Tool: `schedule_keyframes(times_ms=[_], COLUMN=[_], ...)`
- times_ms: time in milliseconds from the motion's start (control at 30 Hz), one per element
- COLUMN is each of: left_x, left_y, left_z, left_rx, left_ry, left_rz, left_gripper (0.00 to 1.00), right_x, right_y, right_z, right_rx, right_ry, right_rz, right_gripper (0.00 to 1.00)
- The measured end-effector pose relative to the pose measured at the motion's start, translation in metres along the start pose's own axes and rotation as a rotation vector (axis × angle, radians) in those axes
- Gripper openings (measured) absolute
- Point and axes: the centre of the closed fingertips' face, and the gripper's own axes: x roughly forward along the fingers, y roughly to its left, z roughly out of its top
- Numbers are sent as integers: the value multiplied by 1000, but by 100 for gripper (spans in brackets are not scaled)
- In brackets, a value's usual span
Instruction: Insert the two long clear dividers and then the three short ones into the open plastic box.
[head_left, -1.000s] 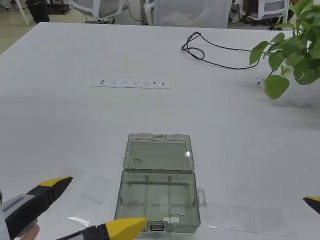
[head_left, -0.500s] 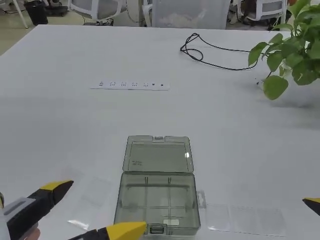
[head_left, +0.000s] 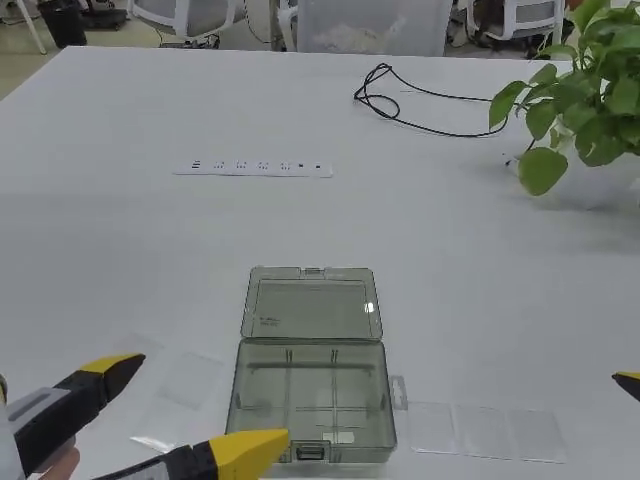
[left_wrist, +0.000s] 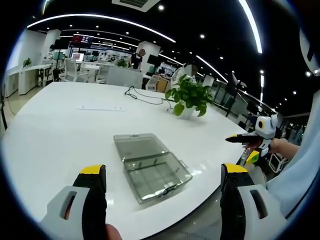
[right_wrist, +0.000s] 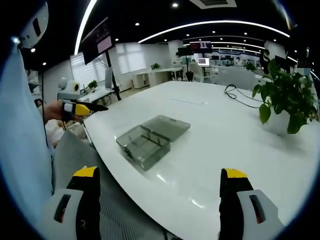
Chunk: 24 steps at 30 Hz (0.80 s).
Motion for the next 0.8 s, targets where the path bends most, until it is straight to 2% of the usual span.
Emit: schedule_keyframes(times_ms=[200, 433, 633, 800], left_x=[-3, -4, -5, -4], left_y=[9, 22, 33, 45], left_z=[-3, -14, -18, -23], left_rx=[-6, -12, -20, -15], left_ry=[4, 38, 53, 96], left_rz=[23, 55, 83, 102], left_gripper=[97, 95, 93, 92], right_x=[4, 7, 8, 7], right_y=[2, 4, 3, 3], right_z=[-5, -5, -6, -7], right_rx=[0, -3, -8, -4], right_ry=[9, 12, 19, 20], right_rz=[5, 19, 24, 24], right_gripper=[100, 100, 100, 100])
